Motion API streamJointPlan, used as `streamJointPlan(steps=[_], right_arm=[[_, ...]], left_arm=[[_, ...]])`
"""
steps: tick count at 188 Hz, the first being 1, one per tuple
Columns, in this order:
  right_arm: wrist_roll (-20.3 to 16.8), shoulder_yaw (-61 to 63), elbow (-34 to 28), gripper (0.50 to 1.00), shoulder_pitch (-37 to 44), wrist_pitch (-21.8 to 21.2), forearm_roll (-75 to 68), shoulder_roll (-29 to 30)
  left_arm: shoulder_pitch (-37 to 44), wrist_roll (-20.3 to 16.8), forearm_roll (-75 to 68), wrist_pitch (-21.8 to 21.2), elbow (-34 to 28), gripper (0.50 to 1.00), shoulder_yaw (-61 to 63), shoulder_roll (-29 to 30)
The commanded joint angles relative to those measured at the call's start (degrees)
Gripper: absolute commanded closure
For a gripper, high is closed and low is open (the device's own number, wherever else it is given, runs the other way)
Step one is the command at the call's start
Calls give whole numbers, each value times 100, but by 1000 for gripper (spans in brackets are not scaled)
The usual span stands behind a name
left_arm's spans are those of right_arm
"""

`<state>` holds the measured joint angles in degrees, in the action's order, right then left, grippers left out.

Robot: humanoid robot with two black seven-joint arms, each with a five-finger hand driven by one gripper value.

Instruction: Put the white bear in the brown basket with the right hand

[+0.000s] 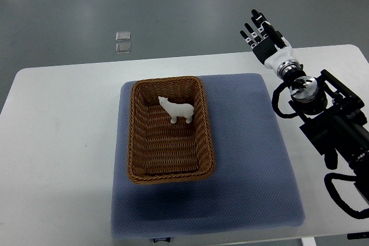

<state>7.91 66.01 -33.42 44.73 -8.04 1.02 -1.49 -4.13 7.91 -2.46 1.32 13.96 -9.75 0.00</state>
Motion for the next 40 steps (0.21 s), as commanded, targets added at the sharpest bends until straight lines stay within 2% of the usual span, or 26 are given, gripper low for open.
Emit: streamJointPlan(steps=[1, 23, 40], right_arm=[[131, -10, -7, 576, -8, -268, -5, 8], [193, -1, -7, 576, -105, -664, -5, 8], [246, -1, -7, 576, -131, -778, -5, 26]], left_arm=[[0, 0, 8, 0, -7, 500, -1, 0], [0, 0, 8, 0, -7, 500, -1, 0], [0, 8, 8, 0, -7, 500, -1, 0]])
